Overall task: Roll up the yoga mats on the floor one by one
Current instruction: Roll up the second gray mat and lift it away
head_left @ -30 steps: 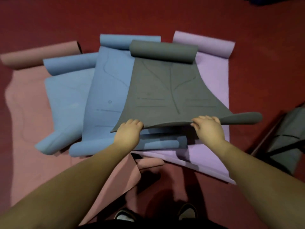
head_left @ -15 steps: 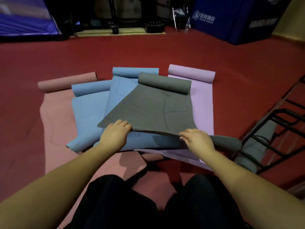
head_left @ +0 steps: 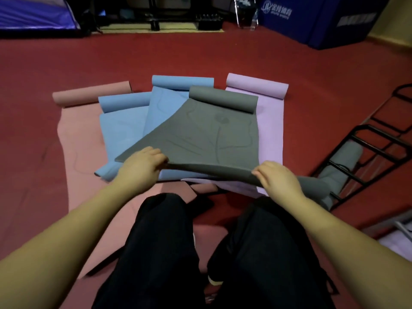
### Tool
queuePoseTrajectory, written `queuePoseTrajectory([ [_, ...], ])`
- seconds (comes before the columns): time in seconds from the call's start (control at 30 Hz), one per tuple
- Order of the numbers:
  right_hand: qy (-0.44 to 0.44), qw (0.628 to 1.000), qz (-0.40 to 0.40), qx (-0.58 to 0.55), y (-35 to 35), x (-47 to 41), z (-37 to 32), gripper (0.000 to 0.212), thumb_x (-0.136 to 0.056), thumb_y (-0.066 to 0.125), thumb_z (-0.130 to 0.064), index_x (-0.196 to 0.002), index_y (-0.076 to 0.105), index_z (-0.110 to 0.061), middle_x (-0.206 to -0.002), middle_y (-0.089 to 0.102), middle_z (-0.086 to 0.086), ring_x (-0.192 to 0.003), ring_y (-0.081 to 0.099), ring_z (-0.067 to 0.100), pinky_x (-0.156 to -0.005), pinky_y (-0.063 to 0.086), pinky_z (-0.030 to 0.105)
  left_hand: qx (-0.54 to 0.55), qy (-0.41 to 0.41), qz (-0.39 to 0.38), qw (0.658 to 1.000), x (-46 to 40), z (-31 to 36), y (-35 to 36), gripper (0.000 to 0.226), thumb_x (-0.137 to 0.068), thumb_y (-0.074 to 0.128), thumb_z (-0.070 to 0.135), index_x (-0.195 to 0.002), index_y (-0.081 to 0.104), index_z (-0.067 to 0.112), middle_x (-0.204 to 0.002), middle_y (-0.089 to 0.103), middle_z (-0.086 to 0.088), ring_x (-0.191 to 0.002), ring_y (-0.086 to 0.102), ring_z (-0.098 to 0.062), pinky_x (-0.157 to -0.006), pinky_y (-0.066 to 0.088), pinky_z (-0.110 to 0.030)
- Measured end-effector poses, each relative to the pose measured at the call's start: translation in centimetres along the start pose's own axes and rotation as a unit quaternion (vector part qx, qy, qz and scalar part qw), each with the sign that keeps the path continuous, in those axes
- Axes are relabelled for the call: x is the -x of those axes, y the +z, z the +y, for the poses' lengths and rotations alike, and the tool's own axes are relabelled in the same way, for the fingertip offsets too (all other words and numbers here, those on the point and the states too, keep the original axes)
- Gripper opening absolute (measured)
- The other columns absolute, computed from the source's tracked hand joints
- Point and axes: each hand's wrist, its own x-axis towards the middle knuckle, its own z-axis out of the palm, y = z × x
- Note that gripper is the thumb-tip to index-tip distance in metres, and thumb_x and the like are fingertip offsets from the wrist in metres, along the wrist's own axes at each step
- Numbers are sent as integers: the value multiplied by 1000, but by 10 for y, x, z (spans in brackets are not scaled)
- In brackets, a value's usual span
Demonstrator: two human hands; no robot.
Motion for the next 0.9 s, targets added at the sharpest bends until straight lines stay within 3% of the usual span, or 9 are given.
queuePoseTrajectory([
  [0.13,-45,998,34,10,-12,11,-8,40,-92,40,-43,-78,67,-17,-74,61,3,-72,61,31,-62,49,39,73,-88,-33,993,21,5,-13,31,-82,46,35,-81,67,13,-76,57,2,-81,55,-24,-64,35,-33],
  [0.23,-4,999,-40,27,3,26,-6,42,-92,33,-54,-69,49,-23,-70,59,2,-73,62,30,-61,42,38,201,-203,-152,946,35,10,-1,24,-72,50,38,-70,65,20,-71,62,3,-77,57,-26,-75,45,-41],
  [0.3,18,997,-69,9,8,28,-9,39,-95,28,-55,-70,40,-26,-74,61,4,-79,62,31,-63,38,38,242,-253,-181,919,31,9,-1,16,-66,53,35,-65,65,24,-65,63,3,-72,59,-26,-77,49,-43],
  [0.43,63,994,-86,-9,-11,13,-12,44,-103,35,-46,-67,37,-21,-74,58,1,-83,58,28,-63,29,35,218,-237,-183,929,9,-1,-26,21,-64,52,36,-69,66,20,-68,62,3,-75,57,-23,-73,46,-36],
  [0.5,93,985,-139,-33,-14,10,-8,49,-103,34,-48,-65,42,-19,-68,51,-5,-77,53,23,-64,33,35,165,-204,-209,942,3,0,-29,20,-73,48,37,-71,59,20,-69,56,1,-73,51,-23,-69,42,-35],
  [0.6,133,951,-260,-99,-7,10,-8,47,-102,35,-53,-74,53,-19,-75,57,-7,-83,56,20,-76,44,35,4,-140,-254,957,11,14,-13,24,-96,36,32,-78,46,19,-80,52,-3,-79,48,-26,-66,36,-35],
  [0.7,166,922,-301,-179,0,8,-4,38,-100,42,-52,-79,52,-22,-77,57,-9,-82,55,14,-72,39,31,-20,-142,-239,960,20,19,-4,35,-86,16,43,-74,40,20,-81,54,-4,-77,48,-26,-65,35,-35],
  [0.8,158,914,-319,-196,4,3,-2,36,-99,47,-51,-77,51,-22,-73,55,-9,-74,50,8,-70,37,25,-36,-216,-293,931,10,22,3,63,-100,7,55,-69,51,20,-92,61,-12,-88,54,-30,-78,41,-36],
  [0.9,144,915,-329,-182,9,-4,-5,40,-99,49,-49,-71,47,-21,-65,48,-8,-64,44,6,-64,34,26,-101,-239,-319,912,-4,31,14,68,-104,14,53,-100,68,11,-112,65,-15,-107,59,-33,-87,41,-39],
])
